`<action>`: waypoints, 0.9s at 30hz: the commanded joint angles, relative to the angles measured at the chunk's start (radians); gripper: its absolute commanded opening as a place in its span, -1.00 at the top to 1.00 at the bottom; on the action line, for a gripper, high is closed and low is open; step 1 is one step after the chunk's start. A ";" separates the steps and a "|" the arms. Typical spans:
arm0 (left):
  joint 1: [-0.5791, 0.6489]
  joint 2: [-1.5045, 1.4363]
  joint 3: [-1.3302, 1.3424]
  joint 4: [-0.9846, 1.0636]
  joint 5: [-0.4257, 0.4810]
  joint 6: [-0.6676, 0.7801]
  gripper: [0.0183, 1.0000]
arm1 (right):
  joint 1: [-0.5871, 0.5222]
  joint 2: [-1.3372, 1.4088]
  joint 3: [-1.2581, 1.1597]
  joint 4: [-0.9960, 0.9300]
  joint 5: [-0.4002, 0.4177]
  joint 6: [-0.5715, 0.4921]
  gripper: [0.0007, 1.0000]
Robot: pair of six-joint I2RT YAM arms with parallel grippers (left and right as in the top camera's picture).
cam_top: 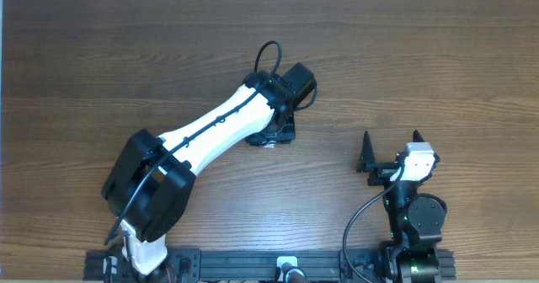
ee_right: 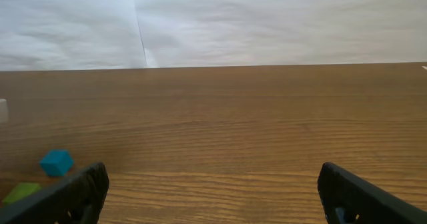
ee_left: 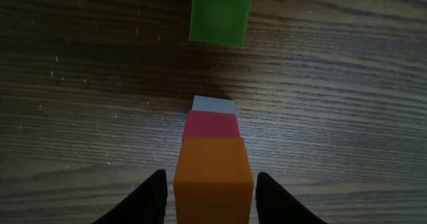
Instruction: Stack Cubes
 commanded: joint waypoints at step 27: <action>0.350 -0.549 0.012 0.211 -0.293 0.093 -0.99 | 0.006 -0.006 -0.006 -0.001 -0.005 -0.008 -0.99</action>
